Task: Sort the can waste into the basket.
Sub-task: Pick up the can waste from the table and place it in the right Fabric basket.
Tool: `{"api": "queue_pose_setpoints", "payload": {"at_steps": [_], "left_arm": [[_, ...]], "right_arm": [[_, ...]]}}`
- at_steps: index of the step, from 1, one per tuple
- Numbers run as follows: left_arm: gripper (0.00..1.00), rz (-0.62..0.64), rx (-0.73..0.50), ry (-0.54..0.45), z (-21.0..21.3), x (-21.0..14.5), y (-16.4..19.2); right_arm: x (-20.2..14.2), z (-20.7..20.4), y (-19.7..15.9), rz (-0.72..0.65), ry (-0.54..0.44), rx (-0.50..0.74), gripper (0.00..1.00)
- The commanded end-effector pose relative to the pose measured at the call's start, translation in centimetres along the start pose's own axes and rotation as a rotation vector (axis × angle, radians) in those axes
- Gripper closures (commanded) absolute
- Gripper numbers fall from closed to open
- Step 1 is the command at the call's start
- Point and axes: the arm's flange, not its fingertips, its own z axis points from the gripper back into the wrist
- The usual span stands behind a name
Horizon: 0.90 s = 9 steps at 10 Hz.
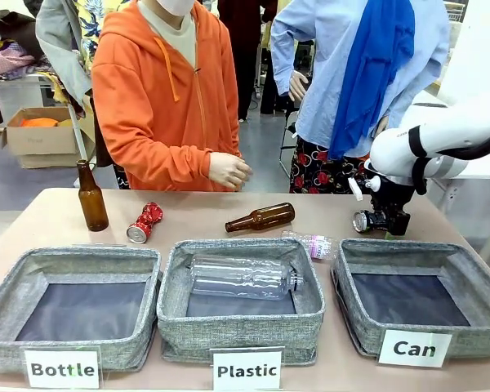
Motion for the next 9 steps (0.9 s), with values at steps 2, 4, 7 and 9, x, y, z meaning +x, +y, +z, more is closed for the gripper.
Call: {"api": "queue_pose_setpoints", "payload": {"at_steps": [2, 4, 7, 9], "left_arm": [[0.00, -0.023, -0.016, -0.020, -0.2, 0.2, 0.0], [0.00, -0.023, -0.016, -0.020, -0.2, 0.2, 0.0], [0.00, -0.023, -0.016, -0.020, -0.2, 0.2, 0.0], [0.00, -0.023, -0.016, -0.020, -0.2, 0.2, 0.0]], "right_arm": [[-0.2, 0.2, -1.0, 0.032, 0.009, 0.067, 0.60], [-0.2, 0.2, -1.0, 0.031, 0.000, 0.080, 1.00], [-0.1, 0.3, -0.8, 0.036, 0.003, 0.085, 1.00], [-0.1, 1.5, -0.4, 0.045, 0.000, 0.078, 1.00]]}}
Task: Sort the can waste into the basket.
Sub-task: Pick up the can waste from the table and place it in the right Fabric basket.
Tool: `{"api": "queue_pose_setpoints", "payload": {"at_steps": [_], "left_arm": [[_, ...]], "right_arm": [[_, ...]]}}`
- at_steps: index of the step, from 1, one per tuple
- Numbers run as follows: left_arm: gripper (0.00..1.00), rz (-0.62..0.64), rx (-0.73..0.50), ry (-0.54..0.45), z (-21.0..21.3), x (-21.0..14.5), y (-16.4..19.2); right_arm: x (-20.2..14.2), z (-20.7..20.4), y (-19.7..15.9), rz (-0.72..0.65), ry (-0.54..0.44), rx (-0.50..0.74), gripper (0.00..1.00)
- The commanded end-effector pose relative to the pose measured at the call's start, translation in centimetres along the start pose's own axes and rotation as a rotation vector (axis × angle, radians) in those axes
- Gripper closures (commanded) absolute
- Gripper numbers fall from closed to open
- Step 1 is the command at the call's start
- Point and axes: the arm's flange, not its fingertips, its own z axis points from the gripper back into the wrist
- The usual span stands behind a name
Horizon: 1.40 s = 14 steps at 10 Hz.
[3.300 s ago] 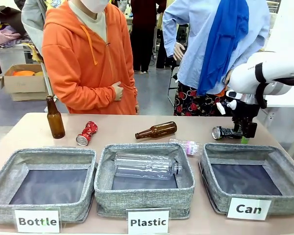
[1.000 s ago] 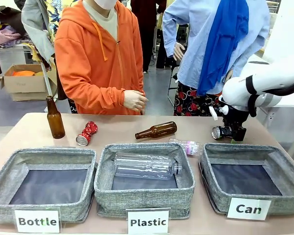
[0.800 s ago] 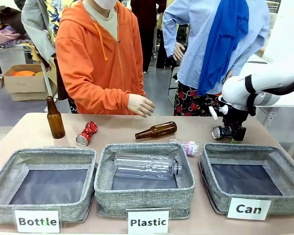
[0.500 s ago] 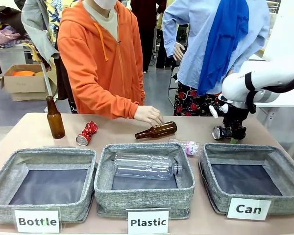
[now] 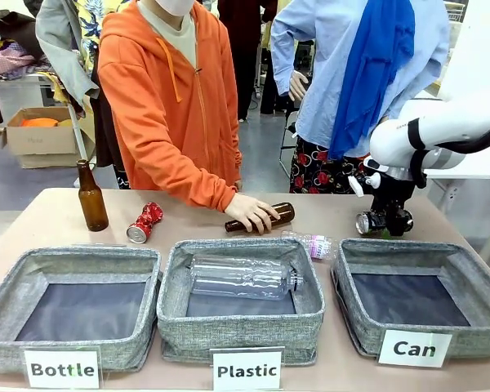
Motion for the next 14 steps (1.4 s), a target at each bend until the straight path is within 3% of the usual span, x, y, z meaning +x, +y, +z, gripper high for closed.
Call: {"api": "queue_pose_setpoints", "payload": {"at_steps": [1, 4, 7, 9, 11, 14], "left_arm": [[0.00, -0.023, -0.015, -0.020, -0.2, 0.2, 0.0], [0.00, -0.023, -0.015, -0.020, -0.2, 0.2, 0.0], [0.00, -0.023, -0.015, -0.020, -0.2, 0.2, 0.0], [0.00, -0.023, -0.015, -0.020, -0.2, 0.2, 0.0], [0.00, -0.023, -0.015, -0.020, -0.2, 0.2, 0.0], [0.00, 0.000, 0.000, 0.000, 0.0, 0.0, 0.0]], "right_arm": [[0.0, 2.0, 0.6, 0.018, 0.007, -0.004, 1.00], [1.2, 8.8, 4.5, -0.118, -0.001, 0.005, 1.00], [2.3, 14.1, 11.8, -0.213, 0.011, 0.063, 1.00], [2.2, 14.2, 17.7, -0.200, 0.005, 0.173, 1.00], [2.0, 12.7, 21.8, -0.197, -0.017, 0.153, 1.00], [0.8, 11.0, 22.2, -0.150, -0.056, 0.209, 1.00]]}}
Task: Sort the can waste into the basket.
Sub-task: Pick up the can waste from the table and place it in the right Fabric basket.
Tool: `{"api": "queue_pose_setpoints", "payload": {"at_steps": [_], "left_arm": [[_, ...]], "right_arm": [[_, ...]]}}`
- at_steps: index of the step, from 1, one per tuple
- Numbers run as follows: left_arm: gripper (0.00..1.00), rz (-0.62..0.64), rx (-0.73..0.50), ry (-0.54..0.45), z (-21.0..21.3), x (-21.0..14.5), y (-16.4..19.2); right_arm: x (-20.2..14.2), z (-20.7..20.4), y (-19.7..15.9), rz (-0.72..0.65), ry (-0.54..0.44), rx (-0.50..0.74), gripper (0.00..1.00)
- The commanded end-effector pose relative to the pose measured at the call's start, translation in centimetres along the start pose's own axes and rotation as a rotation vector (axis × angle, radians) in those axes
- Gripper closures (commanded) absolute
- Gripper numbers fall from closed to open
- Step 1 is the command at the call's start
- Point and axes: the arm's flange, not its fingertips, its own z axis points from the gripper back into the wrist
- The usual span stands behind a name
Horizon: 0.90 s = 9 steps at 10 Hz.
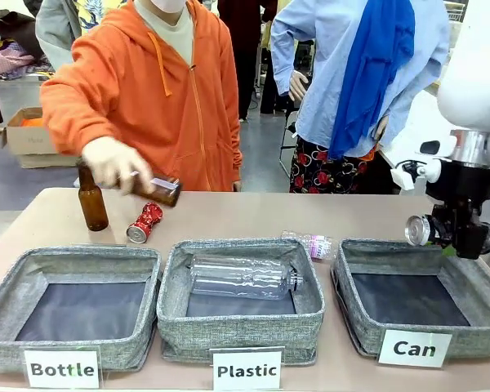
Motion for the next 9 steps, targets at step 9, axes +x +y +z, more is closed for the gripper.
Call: {"api": "queue_pose_setpoints", "payload": {"at_steps": [9], "left_arm": [[0.00, -0.008, -0.416, -0.043, 19.8, 4.1, -5.5]], "right_arm": [[-1.0, -0.5, -2.5, 0.077, -0.004, 0.031, 0.88]]}}
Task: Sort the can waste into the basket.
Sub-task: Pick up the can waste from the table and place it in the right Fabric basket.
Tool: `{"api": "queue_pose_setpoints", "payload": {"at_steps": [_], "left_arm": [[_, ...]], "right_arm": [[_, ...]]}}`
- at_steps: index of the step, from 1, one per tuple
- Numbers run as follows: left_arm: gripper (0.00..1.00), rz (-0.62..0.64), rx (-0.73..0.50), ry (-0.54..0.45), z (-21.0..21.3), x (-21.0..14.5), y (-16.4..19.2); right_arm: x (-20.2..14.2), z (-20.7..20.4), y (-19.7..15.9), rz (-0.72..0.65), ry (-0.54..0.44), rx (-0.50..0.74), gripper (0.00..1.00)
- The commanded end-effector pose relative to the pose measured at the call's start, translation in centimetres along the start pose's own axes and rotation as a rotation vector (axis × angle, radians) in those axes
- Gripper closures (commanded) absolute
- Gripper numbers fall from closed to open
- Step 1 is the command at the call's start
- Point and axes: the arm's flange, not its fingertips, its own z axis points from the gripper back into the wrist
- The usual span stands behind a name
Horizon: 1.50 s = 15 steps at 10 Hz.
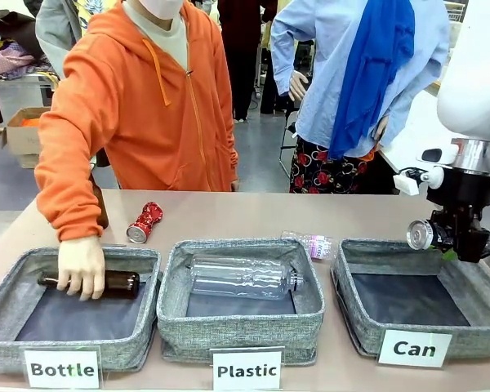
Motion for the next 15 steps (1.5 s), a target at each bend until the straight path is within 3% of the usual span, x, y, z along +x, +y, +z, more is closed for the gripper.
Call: {"api": "queue_pose_setpoints", "payload": {"at_steps": [1, 2, 3, 5, 6, 7, 12, 13, 15], "left_arm": [[0.00, -0.019, -0.010, 0.012, 0.6, 0.7, 0.3], [0.00, -0.019, -0.016, 0.021, 1.0, 0.3, 0.4], [0.00, -0.019, -0.022, 0.030, 0.9, 0.5, 0.5], [0.00, -0.015, -0.012, 0.027, 0.7, 0.7, 0.7], [0.00, -0.009, -0.014, 0.028, 0.6, 0.4, 0.8], [0.00, -0.005, -0.014, 0.038, 0.4, 0.4, 0.9], [0.00, -0.003, 0.017, 0.076, -1.0, 0.3, 2.0], [0.00, -0.022, 0.055, 0.076, -2.8, 0.2, 2.7], [0.00, -0.039, 0.073, 0.157, -7.3, -0.6, 4.1]], "right_arm": [[0.0, 0.4, -0.1, 0.031, 0.019, 0.008, 0.45], [-0.3, 0.3, 0.0, 0.029, 0.017, 0.011, 0.33], [-0.1, 0.3, -0.2, 0.025, 0.021, 0.014, 0.00], [0.2, 0.5, -0.5, 0.022, 0.025, 0.019, 0.00], [0.3, 0.5, -0.5, 0.017, 0.030, 0.024, 0.11], [0.3, 0.5, -0.5, 0.012, 0.030, 0.025, 0.01], [0.2, 0.7, -1.0, -0.011, -0.016, 0.035, 0.00], [0.1, 0.9, -1.4, -0.088, -0.090, 0.048, 0.00], [0.3, 1.7, -2.3, -0.150, -0.365, -0.007, 0.00]]}}
